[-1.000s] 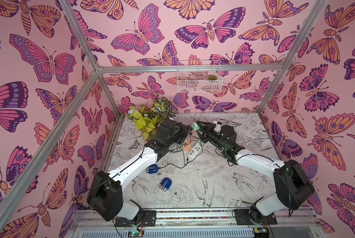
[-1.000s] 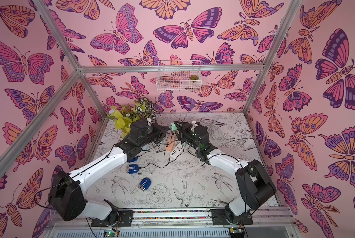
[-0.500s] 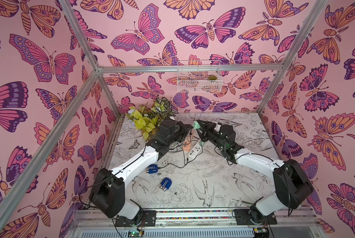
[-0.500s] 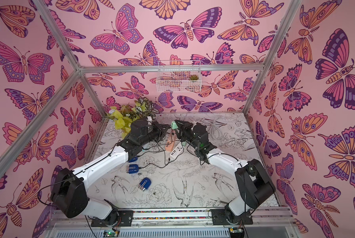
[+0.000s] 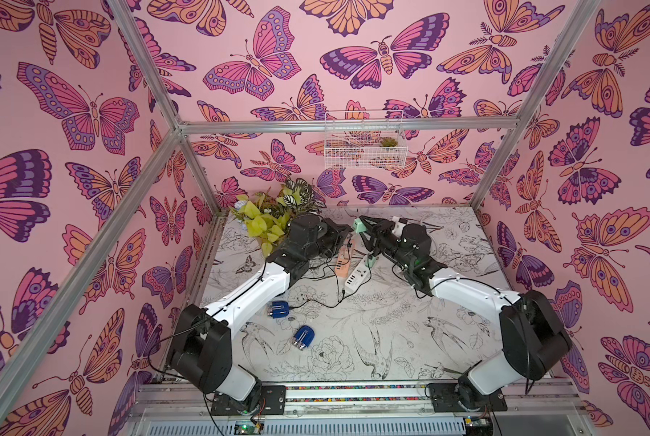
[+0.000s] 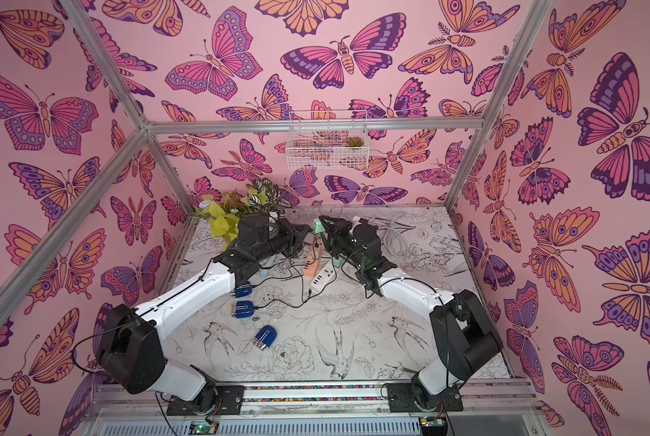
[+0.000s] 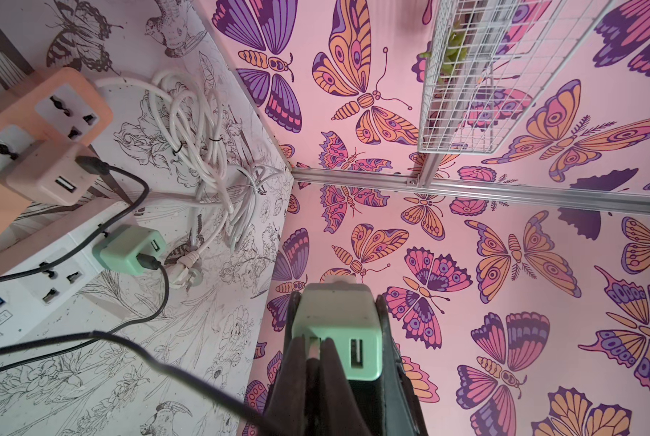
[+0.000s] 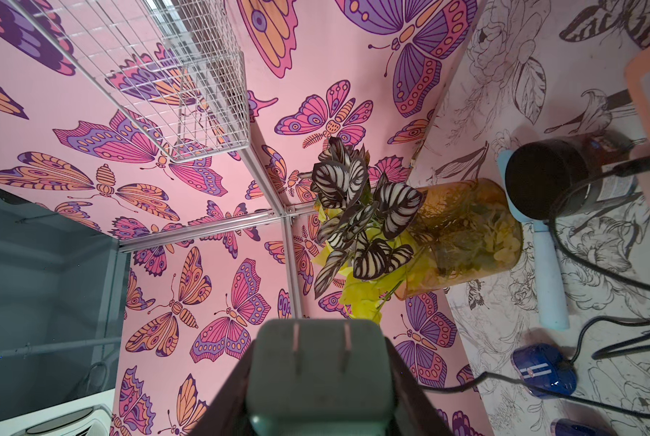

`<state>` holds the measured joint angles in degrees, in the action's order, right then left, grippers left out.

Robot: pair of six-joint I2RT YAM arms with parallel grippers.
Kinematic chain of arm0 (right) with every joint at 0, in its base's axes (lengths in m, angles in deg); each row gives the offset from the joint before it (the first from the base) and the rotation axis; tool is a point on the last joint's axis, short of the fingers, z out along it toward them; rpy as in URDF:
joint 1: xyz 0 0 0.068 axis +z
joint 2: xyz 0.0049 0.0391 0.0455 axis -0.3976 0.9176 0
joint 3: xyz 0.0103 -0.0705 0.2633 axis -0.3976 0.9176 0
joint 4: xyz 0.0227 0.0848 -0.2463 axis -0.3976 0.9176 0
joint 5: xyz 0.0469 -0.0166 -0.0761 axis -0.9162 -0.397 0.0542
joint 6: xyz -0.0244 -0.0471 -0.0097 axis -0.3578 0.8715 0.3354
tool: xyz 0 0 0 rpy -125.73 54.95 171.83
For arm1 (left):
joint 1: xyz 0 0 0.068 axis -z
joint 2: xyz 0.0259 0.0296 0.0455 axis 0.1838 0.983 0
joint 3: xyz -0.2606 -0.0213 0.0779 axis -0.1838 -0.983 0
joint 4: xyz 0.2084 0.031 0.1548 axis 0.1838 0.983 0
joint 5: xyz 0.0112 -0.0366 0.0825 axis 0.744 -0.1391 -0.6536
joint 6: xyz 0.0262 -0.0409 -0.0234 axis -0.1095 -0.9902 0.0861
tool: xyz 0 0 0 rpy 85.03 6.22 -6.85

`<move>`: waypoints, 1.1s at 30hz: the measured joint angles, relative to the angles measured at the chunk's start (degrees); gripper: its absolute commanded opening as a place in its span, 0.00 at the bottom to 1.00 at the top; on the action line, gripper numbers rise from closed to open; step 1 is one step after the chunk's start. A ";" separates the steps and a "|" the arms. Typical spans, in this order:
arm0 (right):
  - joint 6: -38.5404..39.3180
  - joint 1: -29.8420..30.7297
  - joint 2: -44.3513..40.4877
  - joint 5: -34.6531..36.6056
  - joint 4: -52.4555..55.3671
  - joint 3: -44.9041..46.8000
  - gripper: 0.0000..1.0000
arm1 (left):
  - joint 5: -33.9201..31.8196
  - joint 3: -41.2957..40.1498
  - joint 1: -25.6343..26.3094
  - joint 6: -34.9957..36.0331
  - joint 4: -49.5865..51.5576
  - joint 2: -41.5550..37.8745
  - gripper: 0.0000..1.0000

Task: Charge the electric shaver
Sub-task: Insert the charging cable into the plug.

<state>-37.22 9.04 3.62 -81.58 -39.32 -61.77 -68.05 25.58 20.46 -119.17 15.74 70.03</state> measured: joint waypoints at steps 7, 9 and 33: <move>-1.62 -0.96 0.00 -2.38 -3.91 1.05 0.00 | 3.04 -0.09 -0.72 0.46 -1.68 -0.17 0.00; -1.86 -1.27 0.00 -3.10 -3.93 1.05 0.00 | 3.28 -0.26 -0.72 0.59 -2.23 -0.17 0.00; -2.45 0.04 -1.64 3.30 4.87 0.96 0.00 | -1.16 -0.11 1.81 2.73 -0.81 1.88 0.30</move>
<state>-39.67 9.09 1.98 -78.28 -34.44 -60.81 -69.20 25.47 22.27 -116.44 14.93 71.91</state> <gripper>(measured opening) 0.451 0.203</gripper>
